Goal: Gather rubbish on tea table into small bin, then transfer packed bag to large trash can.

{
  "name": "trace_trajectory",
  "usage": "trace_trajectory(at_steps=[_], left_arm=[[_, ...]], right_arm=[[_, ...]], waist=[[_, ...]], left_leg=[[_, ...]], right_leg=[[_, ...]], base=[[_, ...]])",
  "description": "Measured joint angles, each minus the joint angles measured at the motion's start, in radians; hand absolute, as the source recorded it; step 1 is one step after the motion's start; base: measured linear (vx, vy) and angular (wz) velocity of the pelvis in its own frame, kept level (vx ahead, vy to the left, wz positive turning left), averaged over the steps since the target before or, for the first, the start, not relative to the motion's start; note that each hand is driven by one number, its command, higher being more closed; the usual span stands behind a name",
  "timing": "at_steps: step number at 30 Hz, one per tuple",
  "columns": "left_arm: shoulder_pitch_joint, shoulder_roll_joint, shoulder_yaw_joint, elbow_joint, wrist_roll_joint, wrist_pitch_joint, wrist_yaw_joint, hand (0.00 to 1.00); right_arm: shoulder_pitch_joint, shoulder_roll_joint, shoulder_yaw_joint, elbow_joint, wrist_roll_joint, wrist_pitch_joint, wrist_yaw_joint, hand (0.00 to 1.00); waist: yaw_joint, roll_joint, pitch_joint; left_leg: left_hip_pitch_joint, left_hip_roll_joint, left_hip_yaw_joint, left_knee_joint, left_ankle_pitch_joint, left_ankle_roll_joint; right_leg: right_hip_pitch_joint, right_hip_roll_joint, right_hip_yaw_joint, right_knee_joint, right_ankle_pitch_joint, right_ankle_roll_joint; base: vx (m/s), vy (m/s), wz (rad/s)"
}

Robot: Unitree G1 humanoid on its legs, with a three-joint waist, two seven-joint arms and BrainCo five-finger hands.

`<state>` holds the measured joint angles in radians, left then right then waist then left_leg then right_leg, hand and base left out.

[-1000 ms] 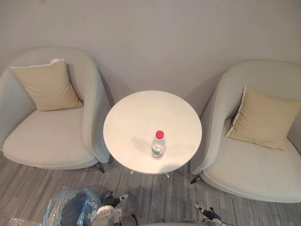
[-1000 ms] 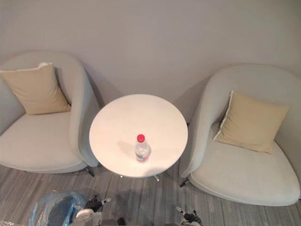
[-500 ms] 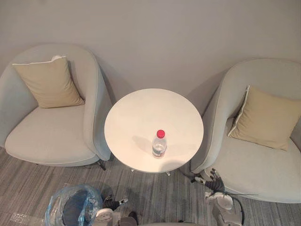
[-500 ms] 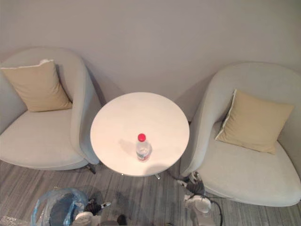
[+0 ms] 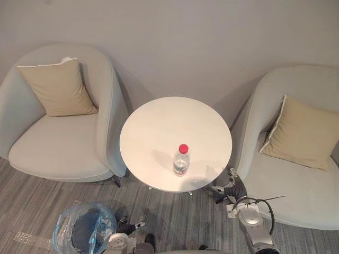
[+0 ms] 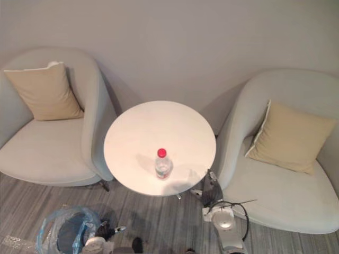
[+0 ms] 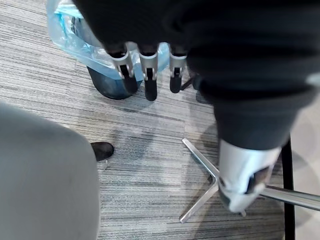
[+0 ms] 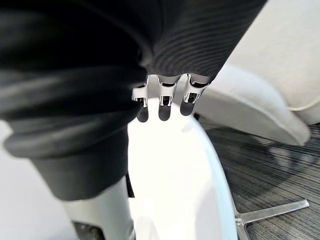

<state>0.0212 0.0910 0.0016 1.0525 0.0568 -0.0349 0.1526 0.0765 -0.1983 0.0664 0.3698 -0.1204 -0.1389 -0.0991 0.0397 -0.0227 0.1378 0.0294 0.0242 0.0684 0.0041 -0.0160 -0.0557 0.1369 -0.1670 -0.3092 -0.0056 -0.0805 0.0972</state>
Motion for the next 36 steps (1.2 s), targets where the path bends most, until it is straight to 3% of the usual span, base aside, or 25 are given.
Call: trace_trajectory(at_steps=[13, 17, 27, 28, 36], left_arm=[[-0.001, -0.007, 0.001, -0.033, 0.000, -0.005, 0.001, 0.00], [-0.001, -0.009, 0.001, -0.040, -0.004, -0.005, 0.002, 0.00], [-0.009, -0.020, 0.012, -0.071, -0.111, -0.020, 0.022, 0.00], [-0.010, -0.020, 0.012, -0.075, -0.119, -0.022, 0.022, 0.00], [-0.013, -0.023, 0.011, -0.111, -0.140, -0.028, 0.023, 0.00]], right_arm=[[-0.095, -0.011, 0.132, 0.000, -0.038, -0.009, -0.010, 0.00], [-0.122, -0.010, 0.143, 0.000, -0.037, -0.010, -0.030, 0.00], [-0.214, 0.020, 0.121, 0.001, -0.033, -0.009, -0.117, 0.00], [-0.225, 0.026, 0.115, 0.001, -0.033, -0.009, -0.118, 1.00], [-0.321, 0.041, 0.103, 0.025, -0.015, -0.007, -0.145, 1.00]], waist=[[0.024, 0.009, 0.024], [0.024, 0.017, 0.034], [0.059, 0.036, 0.089], [0.060, 0.037, 0.096], [0.073, 0.043, 0.136]], left_leg=[[-0.032, -0.009, -0.059, -0.002, 0.006, 0.002], [-0.050, -0.013, -0.079, -0.002, 0.012, 0.002], [-0.103, -0.018, -0.122, -0.002, 0.025, -0.001], [-0.107, -0.019, -0.126, -0.001, 0.026, -0.001], [-0.139, -0.022, -0.154, 0.015, 0.027, -0.002]], right_leg=[[0.005, 0.001, -0.046, -0.014, -0.001, -0.001], [0.000, 0.001, -0.063, -0.017, -0.001, -0.001], [-0.029, 0.003, -0.102, -0.016, -0.001, -0.002], [-0.030, 0.004, -0.104, -0.016, -0.001, -0.002], [-0.035, 0.005, -0.116, -0.009, -0.001, -0.002]], base=[[0.00, -0.010, 0.13], [-0.01, -0.008, 0.14], [-0.01, -0.007, 0.14], [0.01, -0.004, 0.15], [0.02, 0.001, 0.12]])
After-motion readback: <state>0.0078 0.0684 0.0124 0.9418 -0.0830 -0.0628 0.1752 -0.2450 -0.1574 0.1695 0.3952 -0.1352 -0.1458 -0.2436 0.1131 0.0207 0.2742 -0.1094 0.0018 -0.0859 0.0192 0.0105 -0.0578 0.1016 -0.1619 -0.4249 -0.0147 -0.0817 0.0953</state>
